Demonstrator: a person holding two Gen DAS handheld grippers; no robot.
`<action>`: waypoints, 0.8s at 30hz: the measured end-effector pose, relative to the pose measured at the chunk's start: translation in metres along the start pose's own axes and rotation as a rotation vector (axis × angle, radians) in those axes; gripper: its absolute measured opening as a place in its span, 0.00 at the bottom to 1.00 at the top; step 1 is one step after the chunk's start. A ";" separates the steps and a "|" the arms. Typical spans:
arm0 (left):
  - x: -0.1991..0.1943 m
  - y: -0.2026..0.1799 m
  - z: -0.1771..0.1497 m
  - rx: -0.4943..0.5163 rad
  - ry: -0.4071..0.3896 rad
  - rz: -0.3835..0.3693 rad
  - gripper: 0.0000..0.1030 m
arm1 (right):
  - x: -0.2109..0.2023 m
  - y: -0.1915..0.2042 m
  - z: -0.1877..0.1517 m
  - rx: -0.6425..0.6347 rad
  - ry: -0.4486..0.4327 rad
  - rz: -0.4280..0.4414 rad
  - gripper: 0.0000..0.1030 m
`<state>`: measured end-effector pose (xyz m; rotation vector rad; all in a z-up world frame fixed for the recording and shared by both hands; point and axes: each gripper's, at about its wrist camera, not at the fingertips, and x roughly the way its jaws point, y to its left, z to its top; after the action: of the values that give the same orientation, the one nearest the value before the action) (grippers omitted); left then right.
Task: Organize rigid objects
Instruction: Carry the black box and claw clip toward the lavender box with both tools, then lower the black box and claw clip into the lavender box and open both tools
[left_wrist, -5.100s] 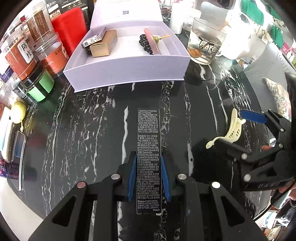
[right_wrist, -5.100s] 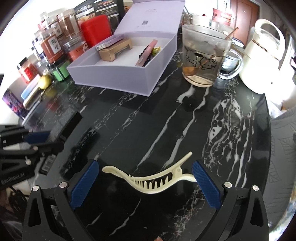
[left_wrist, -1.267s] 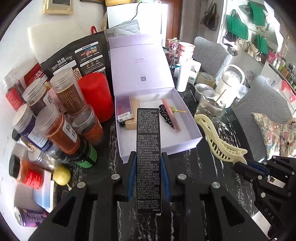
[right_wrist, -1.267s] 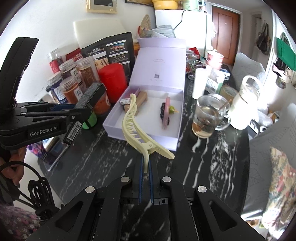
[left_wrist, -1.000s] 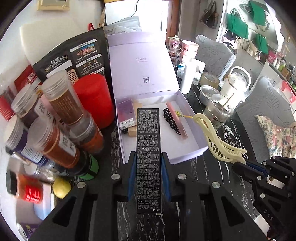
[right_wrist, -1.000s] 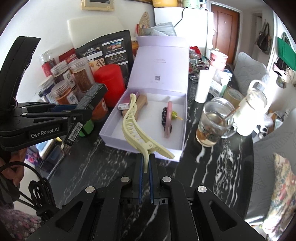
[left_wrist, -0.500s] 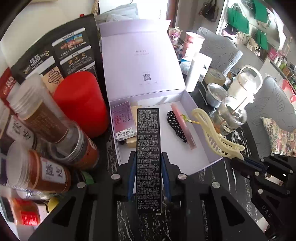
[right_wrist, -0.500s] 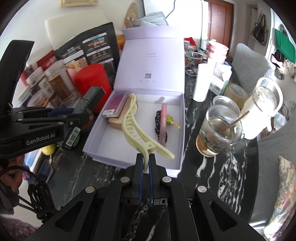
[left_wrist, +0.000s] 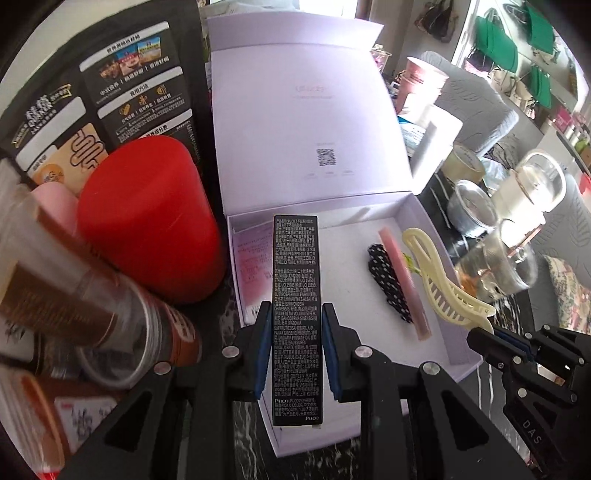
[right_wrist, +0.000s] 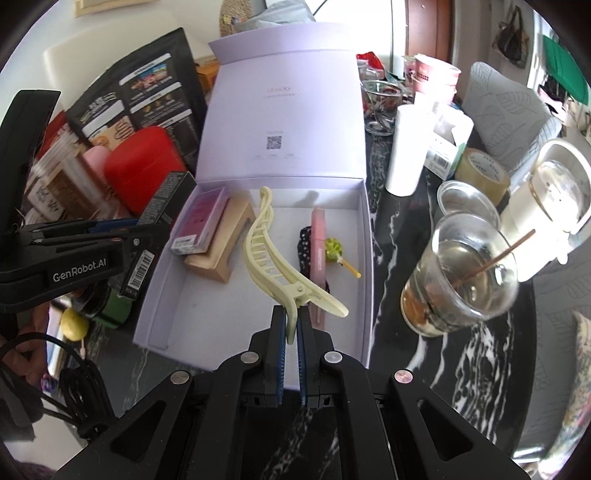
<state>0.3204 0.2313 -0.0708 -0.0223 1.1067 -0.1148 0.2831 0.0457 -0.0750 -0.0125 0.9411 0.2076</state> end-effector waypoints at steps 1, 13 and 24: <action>0.004 0.001 0.002 -0.001 0.003 0.001 0.24 | 0.003 0.000 0.002 0.002 0.002 -0.002 0.06; 0.042 0.010 0.021 -0.034 0.026 0.016 0.24 | 0.041 -0.013 0.021 0.035 0.030 -0.007 0.06; 0.063 0.016 0.026 -0.076 0.049 0.025 0.24 | 0.063 -0.021 0.027 0.077 0.059 -0.011 0.06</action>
<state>0.3727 0.2398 -0.1170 -0.0740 1.1591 -0.0508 0.3448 0.0389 -0.1111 0.0474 1.0072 0.1619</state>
